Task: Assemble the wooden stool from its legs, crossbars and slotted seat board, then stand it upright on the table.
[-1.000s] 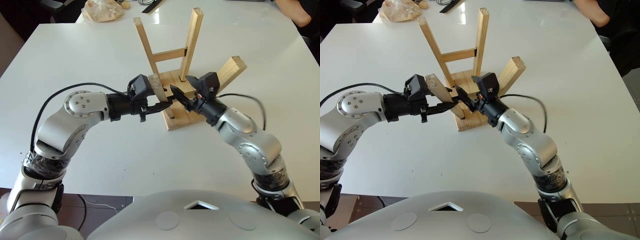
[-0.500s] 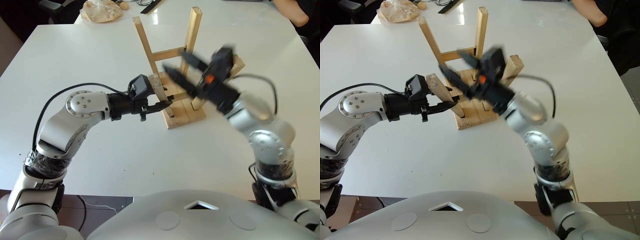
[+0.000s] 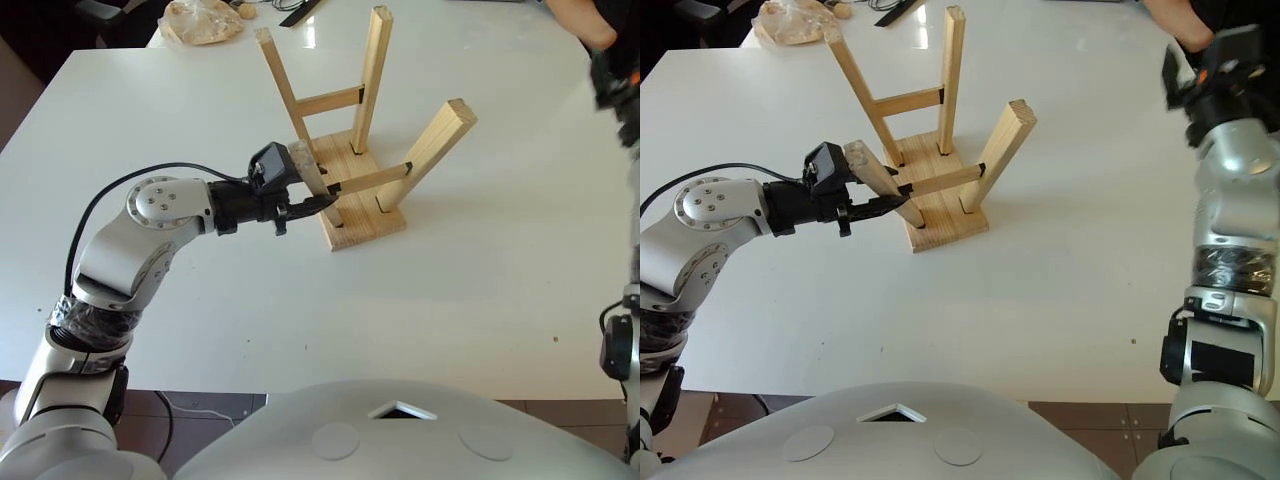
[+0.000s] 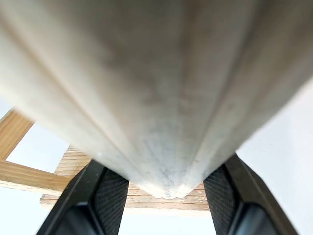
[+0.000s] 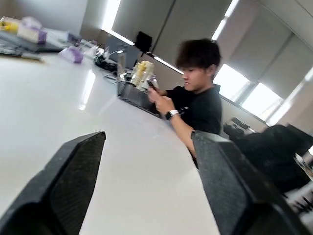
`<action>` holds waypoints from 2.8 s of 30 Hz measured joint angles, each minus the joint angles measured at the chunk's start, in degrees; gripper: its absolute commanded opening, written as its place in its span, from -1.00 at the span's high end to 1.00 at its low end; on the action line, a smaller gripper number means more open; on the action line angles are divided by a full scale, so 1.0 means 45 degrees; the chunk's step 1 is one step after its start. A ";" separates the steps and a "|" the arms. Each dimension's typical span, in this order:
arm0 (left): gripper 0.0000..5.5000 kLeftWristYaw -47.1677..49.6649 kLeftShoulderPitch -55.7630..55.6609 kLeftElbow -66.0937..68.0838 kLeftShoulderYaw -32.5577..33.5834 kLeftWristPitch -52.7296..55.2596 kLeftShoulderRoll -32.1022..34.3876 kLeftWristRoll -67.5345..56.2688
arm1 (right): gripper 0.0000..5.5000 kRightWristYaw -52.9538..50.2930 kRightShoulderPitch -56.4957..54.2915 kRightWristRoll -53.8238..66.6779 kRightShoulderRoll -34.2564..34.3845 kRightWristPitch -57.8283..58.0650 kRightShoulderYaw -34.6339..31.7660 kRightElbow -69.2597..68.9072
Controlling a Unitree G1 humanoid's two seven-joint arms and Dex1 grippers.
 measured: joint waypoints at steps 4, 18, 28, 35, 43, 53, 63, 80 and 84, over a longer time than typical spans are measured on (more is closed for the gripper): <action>0.26 -0.0340 -0.0075 0.0340 -0.0001 -0.0351 -0.0002 -0.0019 | -0.17 0.0560 -0.0300 -0.0666 0.2367 0.0929 0.2564 -0.2902; 0.26 0.0081 -0.0074 0.0537 -0.0292 -0.0721 -0.0279 0.0655 | -0.17 0.0726 -0.0311 0.1569 0.3363 0.4452 0.0885 -0.4093; 0.26 0.0101 -0.0197 0.1266 0.0077 -0.0834 -0.0386 0.0626 | -0.17 0.0711 -0.0386 0.0194 0.1651 0.1787 -0.0581 -0.0849; 0.26 -0.0308 -0.0001 0.1369 0.0666 -0.0833 -0.0270 0.0118 | -0.17 -0.1502 -0.0169 0.5990 0.6081 0.7088 -0.0122 -0.4627; 0.08 0.0101 0.0311 0.0180 0.0856 0.0435 -0.0385 -0.0199 | -0.17 -0.0975 -0.0028 0.5936 0.4369 0.8929 0.0061 -0.6503; -0.45 0.0490 0.0257 -0.1561 0.0948 0.1956 -0.2355 -0.2012 | -0.17 0.0304 0.1118 0.3788 0.4234 0.6448 0.0547 -0.4689; -0.89 0.2090 0.0267 -0.1721 -0.0969 0.2112 -0.4968 -0.1719 | -0.17 -0.0233 0.0128 0.3725 0.5206 0.4530 -0.1267 -0.3043; -0.89 -0.1777 0.7521 -0.0131 0.5749 -0.0730 -0.1975 -0.3210 | -0.17 0.4339 0.6022 0.3109 0.1219 0.4382 -0.1156 -0.5746; -0.89 -0.0091 0.5484 0.4521 0.5850 -0.2854 -0.1941 -0.0224 | -0.17 0.6238 0.7488 0.3291 0.0164 0.4425 -0.0783 -0.6929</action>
